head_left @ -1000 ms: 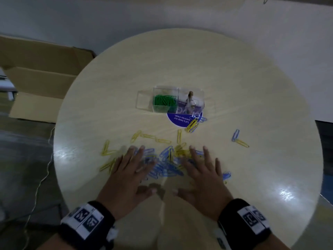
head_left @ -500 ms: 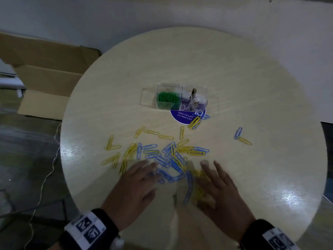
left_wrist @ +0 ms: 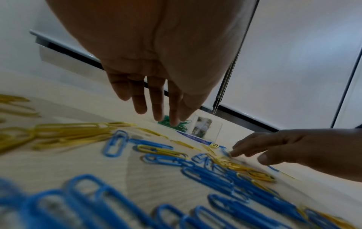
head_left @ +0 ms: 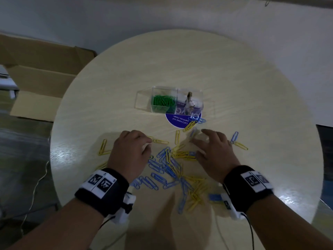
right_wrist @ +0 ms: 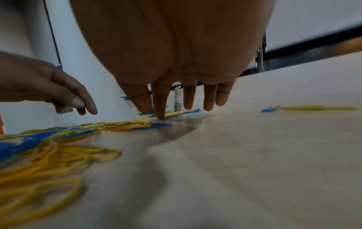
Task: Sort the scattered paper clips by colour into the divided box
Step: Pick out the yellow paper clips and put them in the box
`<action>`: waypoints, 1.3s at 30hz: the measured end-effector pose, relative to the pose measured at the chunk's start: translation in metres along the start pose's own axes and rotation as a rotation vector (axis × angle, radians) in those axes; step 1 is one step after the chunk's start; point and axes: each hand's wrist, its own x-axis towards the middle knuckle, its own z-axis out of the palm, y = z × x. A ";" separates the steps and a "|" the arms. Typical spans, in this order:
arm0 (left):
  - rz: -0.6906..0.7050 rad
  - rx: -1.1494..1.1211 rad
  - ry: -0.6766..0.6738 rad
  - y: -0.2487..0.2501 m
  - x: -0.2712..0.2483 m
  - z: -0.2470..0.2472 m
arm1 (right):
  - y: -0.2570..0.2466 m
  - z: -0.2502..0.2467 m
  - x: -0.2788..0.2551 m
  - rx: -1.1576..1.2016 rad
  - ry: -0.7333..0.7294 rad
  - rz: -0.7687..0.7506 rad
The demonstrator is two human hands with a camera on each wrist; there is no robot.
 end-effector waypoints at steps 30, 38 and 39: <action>-0.286 -0.006 -0.237 -0.037 0.040 -0.018 | -0.008 -0.020 0.068 -0.036 -0.082 -0.037; -0.010 -0.039 -0.158 -0.017 0.043 -0.019 | -0.022 -0.029 0.062 0.273 -0.078 0.119; 0.008 -0.017 -0.189 -0.015 0.043 -0.015 | -0.028 -0.028 0.061 0.320 -0.047 0.143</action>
